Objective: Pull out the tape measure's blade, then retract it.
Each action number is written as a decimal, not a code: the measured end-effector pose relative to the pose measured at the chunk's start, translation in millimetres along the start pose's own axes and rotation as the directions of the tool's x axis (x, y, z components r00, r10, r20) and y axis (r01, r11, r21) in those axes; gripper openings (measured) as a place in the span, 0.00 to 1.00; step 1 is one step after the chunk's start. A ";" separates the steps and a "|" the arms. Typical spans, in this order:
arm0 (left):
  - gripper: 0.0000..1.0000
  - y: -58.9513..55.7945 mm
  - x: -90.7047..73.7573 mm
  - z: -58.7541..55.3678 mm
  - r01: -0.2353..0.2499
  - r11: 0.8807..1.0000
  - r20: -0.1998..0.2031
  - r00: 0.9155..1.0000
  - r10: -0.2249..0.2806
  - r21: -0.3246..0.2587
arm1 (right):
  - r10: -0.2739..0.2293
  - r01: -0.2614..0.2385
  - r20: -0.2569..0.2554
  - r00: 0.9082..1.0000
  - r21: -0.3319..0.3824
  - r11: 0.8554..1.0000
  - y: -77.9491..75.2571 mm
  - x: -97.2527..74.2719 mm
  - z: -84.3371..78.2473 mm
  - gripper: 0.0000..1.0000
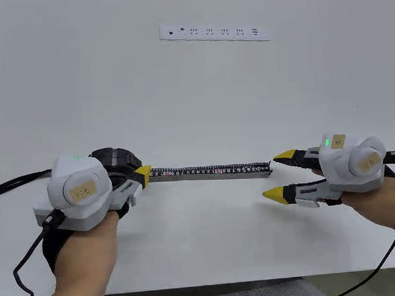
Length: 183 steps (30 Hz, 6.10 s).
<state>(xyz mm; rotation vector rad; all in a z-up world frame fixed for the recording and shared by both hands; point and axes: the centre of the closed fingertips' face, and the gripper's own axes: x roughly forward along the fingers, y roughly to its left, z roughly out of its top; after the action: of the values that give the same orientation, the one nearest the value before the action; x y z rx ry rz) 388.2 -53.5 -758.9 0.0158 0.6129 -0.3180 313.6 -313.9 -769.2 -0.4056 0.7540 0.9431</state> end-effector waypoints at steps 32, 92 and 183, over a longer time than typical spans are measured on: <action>0.61 3.2 0.9 0.1 -0.005 0.999 -0.013 1.000 0.005 -0.047 | 0.086 -0.095 -0.082 0.993 -0.113 0.989 -15.1 17.4 -6.8 0.22; 0.58 4.8 0.3 -2.2 0.014 0.998 -0.045 0.999 -0.017 -0.067 | 0.164 -0.182 -0.102 0.981 -0.204 0.962 -7.6 39.9 11.7 0.12; 0.58 6.0 -0.6 -1.5 0.050 0.992 -0.041 0.998 -0.055 -0.116 | 0.282 -0.266 0.064 0.957 -0.194 0.944 71.2 153.4 135.1 0.11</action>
<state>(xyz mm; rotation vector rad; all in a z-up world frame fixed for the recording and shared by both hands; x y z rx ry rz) 388.7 -47.5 -760.2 -0.1042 0.6753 -0.3341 363.5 -104.2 -789.3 -0.4218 0.6519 1.2920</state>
